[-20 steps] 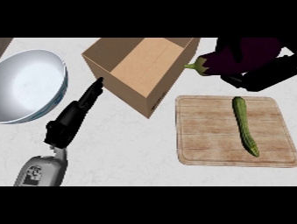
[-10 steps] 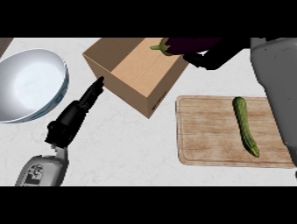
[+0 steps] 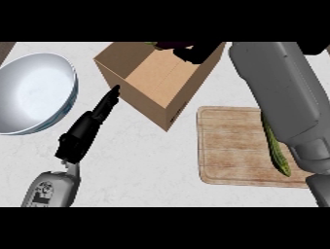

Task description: Pick the eggplant from the cutting board and place it in the cardboard box

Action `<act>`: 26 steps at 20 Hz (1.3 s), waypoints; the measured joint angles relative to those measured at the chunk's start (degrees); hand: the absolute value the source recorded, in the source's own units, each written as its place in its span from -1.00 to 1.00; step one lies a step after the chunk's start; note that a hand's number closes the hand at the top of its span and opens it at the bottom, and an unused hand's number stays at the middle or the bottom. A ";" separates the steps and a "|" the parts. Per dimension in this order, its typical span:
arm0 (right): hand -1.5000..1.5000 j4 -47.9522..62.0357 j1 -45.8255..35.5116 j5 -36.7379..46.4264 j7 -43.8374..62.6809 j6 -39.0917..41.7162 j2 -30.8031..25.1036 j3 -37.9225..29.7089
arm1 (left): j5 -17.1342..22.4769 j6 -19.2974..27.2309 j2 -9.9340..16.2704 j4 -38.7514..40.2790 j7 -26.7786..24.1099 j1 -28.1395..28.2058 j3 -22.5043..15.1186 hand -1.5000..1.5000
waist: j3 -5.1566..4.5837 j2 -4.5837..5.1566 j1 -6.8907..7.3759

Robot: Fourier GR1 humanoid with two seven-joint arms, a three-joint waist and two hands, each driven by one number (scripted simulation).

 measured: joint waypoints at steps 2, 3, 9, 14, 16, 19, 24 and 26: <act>1.00 3.79 -1.10 1.94 -1.18 -2.54 1.25 0.58 | -0.29 0.18 -0.12 0.02 0.39 -0.57 0.01 0.00 | 0.00 0.04 0.10; 1.00 5.36 -0.91 3.08 -1.83 -4.26 2.12 1.16 | -0.60 0.37 -0.48 -0.51 0.69 -0.18 -0.53 0.00 | 0.00 0.04 0.17; -1.00 17.01 -3.04 6.33 -3.90 -9.82 5.72 1.12 | -0.35 -0.15 -0.38 -0.82 0.83 -0.45 -0.30 0.00 | 0.00 0.28 0.54; -1.00 26.13 -4.37 5.34 -3.20 -8.32 7.55 -1.11 | -0.71 -0.05 -1.18 -0.73 0.71 -0.69 -1.11 0.00 | 0.00 0.66 1.36; -1.00 29.20 -5.36 5.12 -3.58 -8.04 8.11 -1.90 | -0.60 -0.31 -1.09 -0.38 0.16 -0.75 -1.00 0.00 | -0.01 0.76 1.56; -1.00 31.85 -5.83 3.15 -5.81 -7.35 8.69 -4.25 | -0.12 -1.01 -0.61 -0.75 0.96 -1.34 -0.59 0.00 | 0.01 0.82 1.73; -1.00 33.87 -6.25 -4.62 -8.81 -4.91 7.19 -12.44 | -0.56 -0.69 -1.01 -0.62 0.77 -1.15 -0.98 0.00 | 0.06 1.12 2.11; -1.00 34.64 -6.27 -7.98 -9.36 -3.58 6.47 -15.88 | -0.15 -1.14 -0.65 -0.99 0.86 -1.08 -0.68 0.00 | 0.07 1.13 2.20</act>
